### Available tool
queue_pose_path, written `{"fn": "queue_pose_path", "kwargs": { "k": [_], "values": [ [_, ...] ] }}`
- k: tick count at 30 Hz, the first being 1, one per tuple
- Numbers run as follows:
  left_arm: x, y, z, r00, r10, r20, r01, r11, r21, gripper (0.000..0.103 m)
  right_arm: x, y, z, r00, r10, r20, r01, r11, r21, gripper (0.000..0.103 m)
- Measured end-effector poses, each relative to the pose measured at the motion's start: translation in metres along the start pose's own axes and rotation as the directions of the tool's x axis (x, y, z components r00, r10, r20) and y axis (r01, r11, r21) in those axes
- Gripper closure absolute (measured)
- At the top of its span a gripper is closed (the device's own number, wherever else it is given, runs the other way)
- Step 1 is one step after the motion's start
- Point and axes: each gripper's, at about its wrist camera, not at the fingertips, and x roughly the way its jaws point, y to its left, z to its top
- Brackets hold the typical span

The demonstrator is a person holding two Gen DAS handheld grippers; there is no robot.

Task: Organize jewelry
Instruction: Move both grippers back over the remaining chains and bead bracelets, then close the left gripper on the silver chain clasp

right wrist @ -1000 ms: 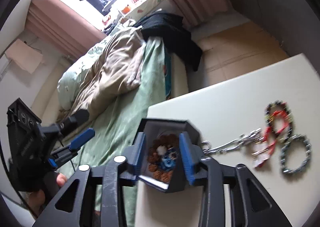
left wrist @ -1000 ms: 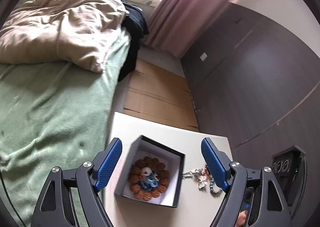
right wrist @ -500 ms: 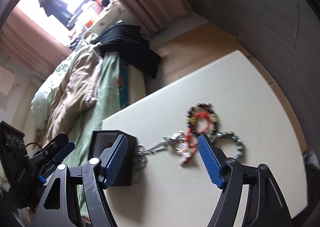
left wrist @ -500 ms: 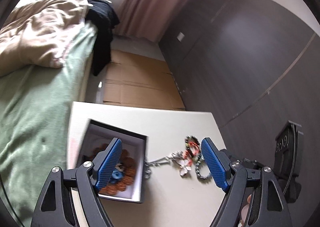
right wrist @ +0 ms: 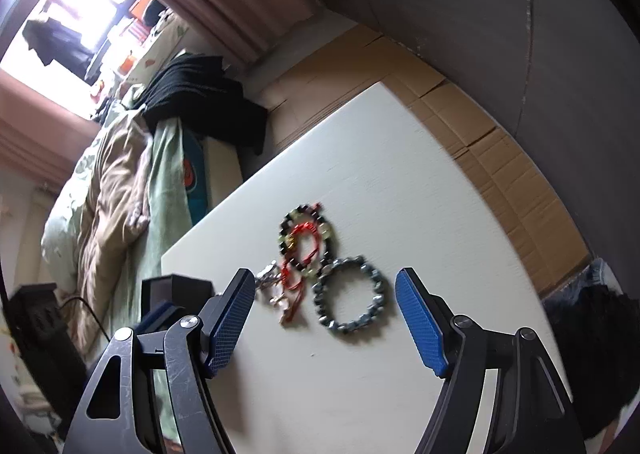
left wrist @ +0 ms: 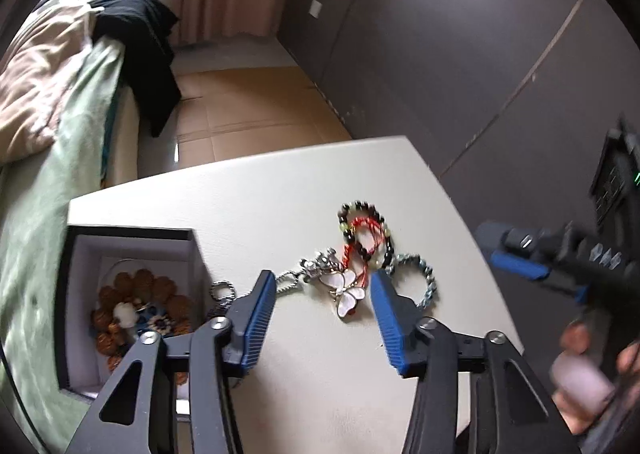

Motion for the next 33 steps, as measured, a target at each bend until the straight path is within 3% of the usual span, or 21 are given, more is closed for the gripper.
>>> {"fn": "queue_pose_path", "kwargs": {
  "k": [10,19,23,25,33],
  "values": [
    [0.049,-0.011,-0.001,0.992,0.09,-0.084,-0.083,0.993,0.084,0.062,-0.003,-0.018,0.017,1.0,-0.015,0.008,0.015,0.998,0.061,0.03],
    [0.076,-0.011,0.006,0.982,0.167,-0.091,-0.156,0.98,0.121,0.062,-0.001,-0.02,0.024,1.0,-0.009,0.008,0.008,0.997,0.078,0.03],
    [0.077,-0.009,0.009,0.986,0.143,-0.079,-0.134,0.984,0.117,0.064,0.002,-0.02,0.026,1.0,-0.01,0.0,0.01,0.996,0.083,0.03],
    [0.077,-0.01,0.008,0.99,0.118,-0.084,-0.107,0.986,0.126,0.077,0.005,-0.018,0.026,1.0,-0.008,-0.008,0.009,0.997,0.078,0.03],
    [0.071,0.005,0.005,0.993,0.047,-0.107,-0.042,0.998,0.053,0.089,0.013,-0.006,0.021,0.999,-0.017,-0.033,0.018,0.999,0.033,0.03]
  ]
}}
